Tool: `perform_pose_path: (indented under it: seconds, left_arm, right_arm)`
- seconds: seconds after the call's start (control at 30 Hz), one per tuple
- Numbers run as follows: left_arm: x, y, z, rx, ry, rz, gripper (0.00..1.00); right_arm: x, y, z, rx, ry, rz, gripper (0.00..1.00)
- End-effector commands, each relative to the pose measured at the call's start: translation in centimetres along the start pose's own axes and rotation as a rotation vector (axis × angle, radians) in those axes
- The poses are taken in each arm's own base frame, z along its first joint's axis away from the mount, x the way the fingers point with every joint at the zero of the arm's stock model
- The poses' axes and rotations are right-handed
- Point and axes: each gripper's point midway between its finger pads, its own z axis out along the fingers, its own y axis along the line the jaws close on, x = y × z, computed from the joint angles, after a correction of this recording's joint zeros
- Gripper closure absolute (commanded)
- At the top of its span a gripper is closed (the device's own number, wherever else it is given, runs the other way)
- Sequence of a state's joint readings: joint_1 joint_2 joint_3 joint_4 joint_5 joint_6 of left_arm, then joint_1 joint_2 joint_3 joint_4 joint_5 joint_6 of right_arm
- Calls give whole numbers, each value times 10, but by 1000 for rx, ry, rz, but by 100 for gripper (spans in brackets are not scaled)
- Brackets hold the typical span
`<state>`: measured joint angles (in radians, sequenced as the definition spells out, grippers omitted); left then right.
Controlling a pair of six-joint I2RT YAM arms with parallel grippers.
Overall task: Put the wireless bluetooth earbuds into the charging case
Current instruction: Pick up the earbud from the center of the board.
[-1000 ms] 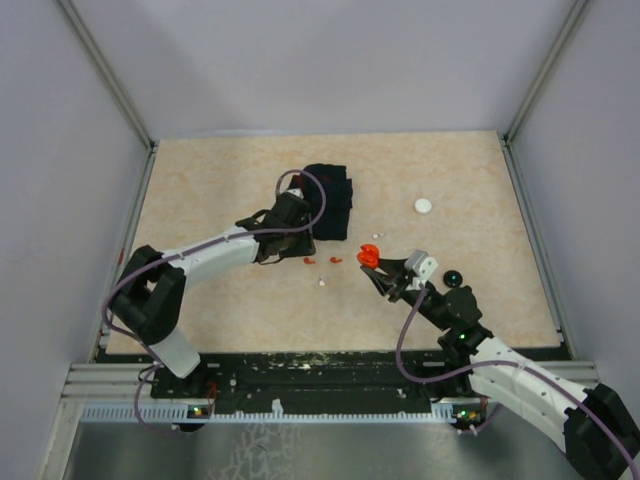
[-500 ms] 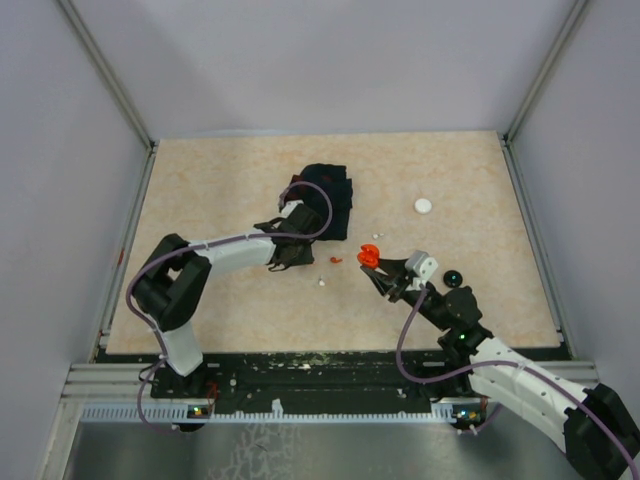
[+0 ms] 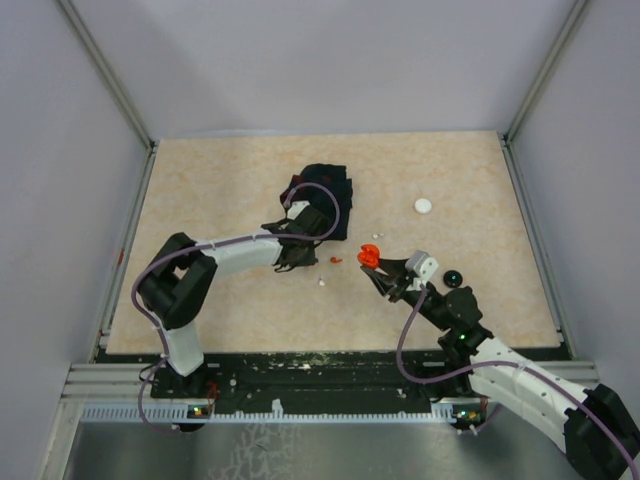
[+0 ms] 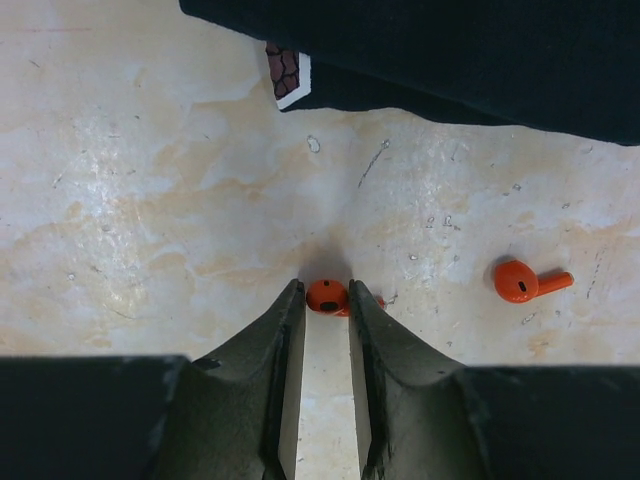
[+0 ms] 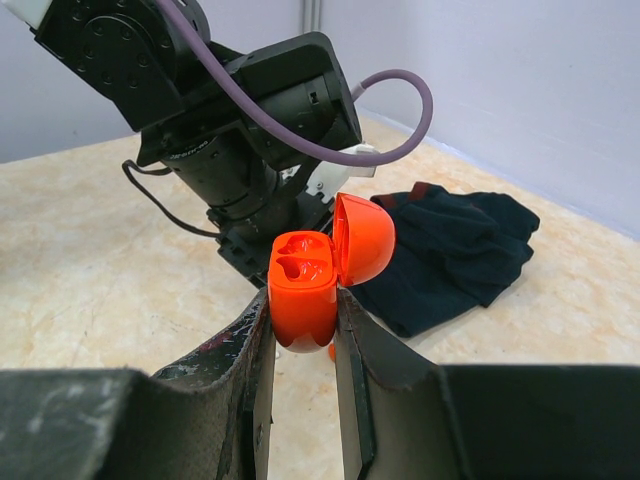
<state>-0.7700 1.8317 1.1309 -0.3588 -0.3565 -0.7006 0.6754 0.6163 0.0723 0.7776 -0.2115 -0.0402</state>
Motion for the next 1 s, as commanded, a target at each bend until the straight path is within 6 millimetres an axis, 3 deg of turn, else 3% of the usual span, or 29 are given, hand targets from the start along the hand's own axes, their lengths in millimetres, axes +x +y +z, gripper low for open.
perform_pose_path:
  seconds: [0.0,0.23,0.43,0.77,0.97]
  left_arm:
    - [3,5,1,-44,2,40,72]
    - [1,8,4,-59,-14,65,81]
    - [-23,8,-14,-24,-114,124,85]
    - [-82,3,-87,91,-323,316,86]
    - [-108,-14,-145,179,-462,480,87]
  right_arm:
    - [-19,1,2,-5,-73,-1,100]
    - [-19,2,1,-10,-73,1,100]
    - [-19,2,3,-17,-65,-2,100]
    - [-21,8,14,-63,-67,-5,100]
    - [-25,11,25,-95,-71,-16,100]
